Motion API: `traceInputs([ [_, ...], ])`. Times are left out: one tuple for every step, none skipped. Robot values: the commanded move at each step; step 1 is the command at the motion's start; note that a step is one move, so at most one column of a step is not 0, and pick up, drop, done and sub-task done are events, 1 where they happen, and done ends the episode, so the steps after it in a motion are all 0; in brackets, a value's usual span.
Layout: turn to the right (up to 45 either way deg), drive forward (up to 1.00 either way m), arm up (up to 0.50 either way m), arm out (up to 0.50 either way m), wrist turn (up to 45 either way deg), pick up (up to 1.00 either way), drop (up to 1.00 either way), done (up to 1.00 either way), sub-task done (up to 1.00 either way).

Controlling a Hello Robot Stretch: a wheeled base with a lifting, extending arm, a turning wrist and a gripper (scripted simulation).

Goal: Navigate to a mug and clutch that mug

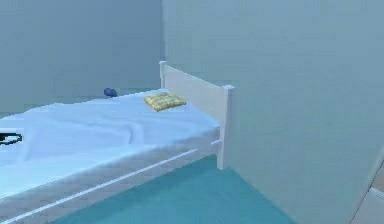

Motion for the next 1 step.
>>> traceInputs([
  [45.0, 0.00, 0.00, 0.00, 0.0, 0.00, 0.00, 0.00, 0.00],
])
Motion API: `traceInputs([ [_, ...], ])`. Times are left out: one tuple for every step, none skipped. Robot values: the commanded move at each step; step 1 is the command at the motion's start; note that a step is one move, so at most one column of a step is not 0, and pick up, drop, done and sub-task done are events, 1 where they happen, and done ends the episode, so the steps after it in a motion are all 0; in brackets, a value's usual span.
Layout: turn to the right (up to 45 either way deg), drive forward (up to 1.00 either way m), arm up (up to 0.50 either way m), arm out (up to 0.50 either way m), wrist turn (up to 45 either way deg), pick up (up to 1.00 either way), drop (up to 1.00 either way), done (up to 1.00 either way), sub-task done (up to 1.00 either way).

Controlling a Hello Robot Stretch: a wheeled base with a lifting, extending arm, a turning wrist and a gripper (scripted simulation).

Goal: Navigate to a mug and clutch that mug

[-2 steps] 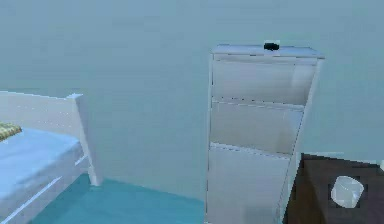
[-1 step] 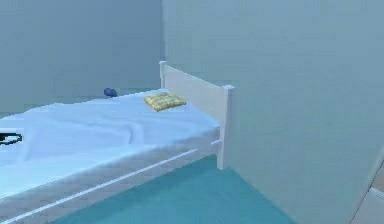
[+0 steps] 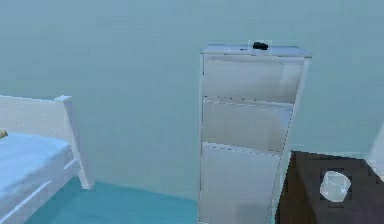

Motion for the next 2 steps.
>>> traceInputs([
  [12.0, 0.00, 0.00, 0.00, 0.0, 0.00, 0.00, 0.00, 0.00],
  [0.0, 0.55, 0.00, 0.00, 0.0, 0.00, 0.00, 0.00, 0.00],
])
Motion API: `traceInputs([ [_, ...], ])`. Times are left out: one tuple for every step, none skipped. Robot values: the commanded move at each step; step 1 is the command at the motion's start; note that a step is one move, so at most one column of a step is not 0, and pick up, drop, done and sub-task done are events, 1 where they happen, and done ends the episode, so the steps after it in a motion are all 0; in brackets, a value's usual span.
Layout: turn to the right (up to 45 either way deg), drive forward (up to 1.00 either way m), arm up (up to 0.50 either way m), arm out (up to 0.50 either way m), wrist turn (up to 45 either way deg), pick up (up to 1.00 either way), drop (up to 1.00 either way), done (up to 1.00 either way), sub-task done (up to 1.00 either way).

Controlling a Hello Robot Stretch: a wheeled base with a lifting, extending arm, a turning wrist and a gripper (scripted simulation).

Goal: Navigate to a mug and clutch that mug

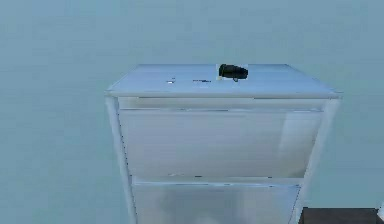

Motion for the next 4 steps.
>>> traceInputs([
  [-30.0, 0.00, 0.00, 0.00, 0.0, 0.00, 0.00, 0.00, 0.00],
  [0.0, 0.00, 0.50, 0.00, 0.0, 0.00, 0.00, 0.00, 0.00],
  [0.0, 0.00, 0.26, 0.00, 0.0, 0.00, 0.00, 0.00, 0.00],
  [0.0, 0.00, 0.00, 0.24, 0.0, 0.00, 0.00, 0.00, 0.00],
])
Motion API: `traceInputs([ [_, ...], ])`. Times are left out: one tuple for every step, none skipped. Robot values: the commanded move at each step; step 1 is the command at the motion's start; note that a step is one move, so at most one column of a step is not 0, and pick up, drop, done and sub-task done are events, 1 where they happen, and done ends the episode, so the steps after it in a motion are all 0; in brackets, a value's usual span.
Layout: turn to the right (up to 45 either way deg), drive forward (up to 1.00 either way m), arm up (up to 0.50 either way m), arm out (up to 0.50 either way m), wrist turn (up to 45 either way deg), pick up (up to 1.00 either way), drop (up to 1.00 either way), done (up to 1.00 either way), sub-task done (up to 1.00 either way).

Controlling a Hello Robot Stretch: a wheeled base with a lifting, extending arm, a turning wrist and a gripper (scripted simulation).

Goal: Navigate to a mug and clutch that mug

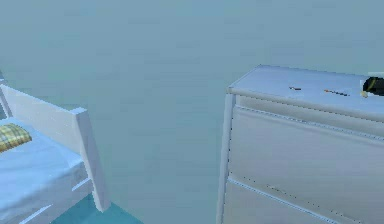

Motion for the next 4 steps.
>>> traceInputs([
  [0.0, 0.00, 0.00, 0.00, 45.0, 0.00, 0.00, 0.00, 0.00],
  [0.0, 0.00, 0.00, 0.00, 45.0, 0.00, 0.00, 0.00, 0.00],
  [0.0, 0.00, 0.00, 0.00, 45.0, 0.00, 0.00, 0.00, 0.00],
  [0.0, 0.00, 0.00, 0.00, 30.0, 0.00, 0.00, 0.00, 0.00],
])
